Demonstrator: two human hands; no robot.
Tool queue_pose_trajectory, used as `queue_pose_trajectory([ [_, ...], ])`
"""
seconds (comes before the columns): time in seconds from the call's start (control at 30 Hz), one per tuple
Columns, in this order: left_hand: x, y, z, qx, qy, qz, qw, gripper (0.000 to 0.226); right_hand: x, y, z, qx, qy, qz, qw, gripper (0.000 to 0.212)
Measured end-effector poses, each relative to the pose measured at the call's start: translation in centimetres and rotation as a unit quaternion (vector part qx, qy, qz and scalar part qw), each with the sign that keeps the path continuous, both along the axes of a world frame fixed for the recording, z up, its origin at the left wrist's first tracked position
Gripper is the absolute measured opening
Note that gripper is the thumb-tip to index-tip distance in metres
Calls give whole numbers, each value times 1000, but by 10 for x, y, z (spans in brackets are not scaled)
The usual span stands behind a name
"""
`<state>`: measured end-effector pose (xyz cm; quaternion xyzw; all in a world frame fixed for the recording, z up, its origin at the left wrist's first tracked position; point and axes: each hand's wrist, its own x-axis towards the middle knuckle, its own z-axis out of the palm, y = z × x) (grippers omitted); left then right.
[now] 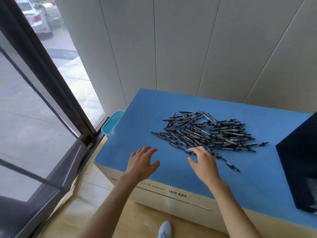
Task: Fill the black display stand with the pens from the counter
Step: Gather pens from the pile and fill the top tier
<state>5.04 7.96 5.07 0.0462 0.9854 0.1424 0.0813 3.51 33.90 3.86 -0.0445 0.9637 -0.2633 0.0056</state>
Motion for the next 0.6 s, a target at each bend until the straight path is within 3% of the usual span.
queue_pose_trajectory([
  [0.23, -60, -6, -27, -6, -16, -63, 998, 54, -43, -12, -15, -23, -4, -54, 998, 29],
  [0.6, -117, 24, -64, 44, 7, -176, 983, 43, -48, -22, -32, -31, -38, -187, 981, 29],
])
